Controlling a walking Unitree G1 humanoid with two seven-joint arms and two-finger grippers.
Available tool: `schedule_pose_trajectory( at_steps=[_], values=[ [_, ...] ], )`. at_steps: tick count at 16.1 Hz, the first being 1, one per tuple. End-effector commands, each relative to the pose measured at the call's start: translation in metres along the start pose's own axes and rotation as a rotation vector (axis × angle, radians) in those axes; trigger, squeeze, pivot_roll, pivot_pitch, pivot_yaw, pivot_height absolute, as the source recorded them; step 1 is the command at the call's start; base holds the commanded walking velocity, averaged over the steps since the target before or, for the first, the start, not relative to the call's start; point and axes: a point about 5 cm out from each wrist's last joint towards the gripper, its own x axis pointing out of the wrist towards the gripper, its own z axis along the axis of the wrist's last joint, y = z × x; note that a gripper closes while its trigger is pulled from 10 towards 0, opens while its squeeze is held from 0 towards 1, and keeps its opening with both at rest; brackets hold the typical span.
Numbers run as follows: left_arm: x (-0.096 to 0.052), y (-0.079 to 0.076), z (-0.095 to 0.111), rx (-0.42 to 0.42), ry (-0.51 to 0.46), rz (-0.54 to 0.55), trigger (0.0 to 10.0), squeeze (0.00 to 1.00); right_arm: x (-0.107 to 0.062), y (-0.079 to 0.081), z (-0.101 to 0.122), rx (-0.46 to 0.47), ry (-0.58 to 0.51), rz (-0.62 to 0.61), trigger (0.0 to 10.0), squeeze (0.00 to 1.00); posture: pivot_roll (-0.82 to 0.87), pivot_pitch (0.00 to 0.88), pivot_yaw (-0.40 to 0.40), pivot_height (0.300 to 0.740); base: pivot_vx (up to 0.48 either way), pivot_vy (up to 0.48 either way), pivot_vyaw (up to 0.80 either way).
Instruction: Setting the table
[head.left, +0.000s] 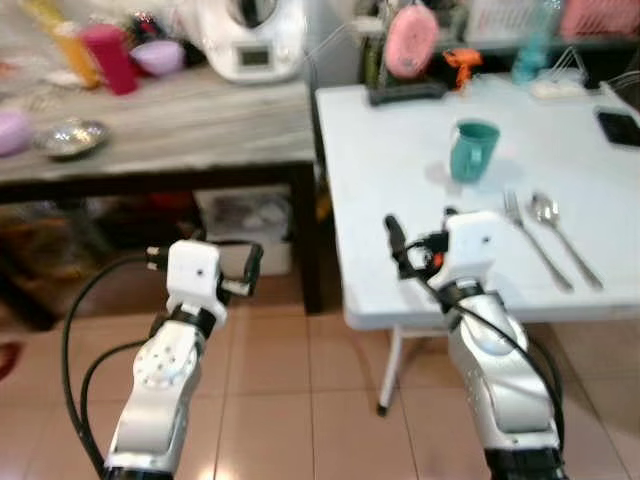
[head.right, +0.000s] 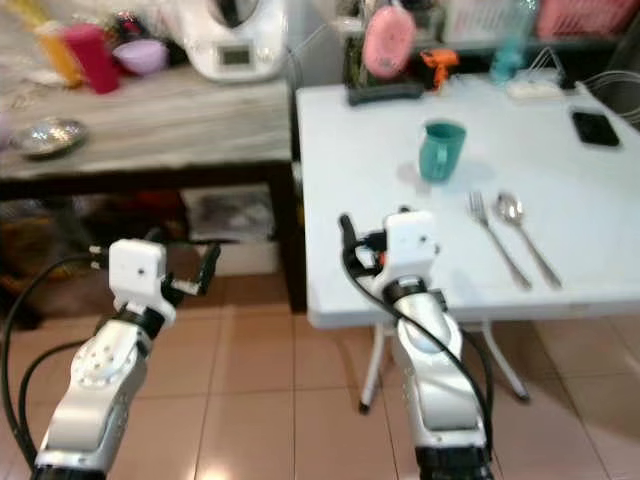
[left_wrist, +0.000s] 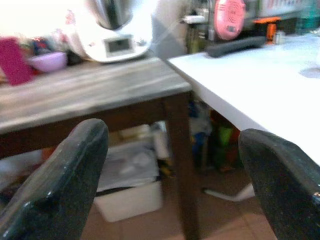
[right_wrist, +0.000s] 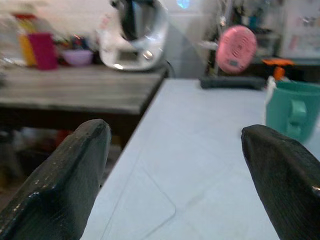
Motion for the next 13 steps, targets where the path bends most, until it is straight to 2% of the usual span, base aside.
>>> schedule_pose_trajectory(
  at_steps=[1, 12, 13],
  values=[
    [0.0003, 0.0001, 0.0017, 0.004, -0.002, -0.002, 10.0, 0.0, -0.0011, -0.0037, -0.0002, 0.004, 0.0, -0.021, 10.0, 0.0, -0.15, 0.07, 0.088, 0.74, 0.0, -0.371, 0.0],
    [0.003, 0.0011, 0.0031, 0.014, -0.001, -0.019, 10.0, 0.0, -0.001, -0.0016, -0.0015, 0.023, -0.004, -0.033, 10.0, 0.0, -0.15, 0.073, 0.104, 0.74, 0.0, -0.363, 0.0],
    [0.003, -0.0004, 0.0043, 0.008, -0.009, -0.021, 10.0, 0.0, -0.0008, -0.0014, -0.0015, 0.022, -0.003, -0.031, 10.0, 0.0, -0.14, 0.073, 0.104, 0.74, 0.0, 0.0, 0.0]
  ],
)
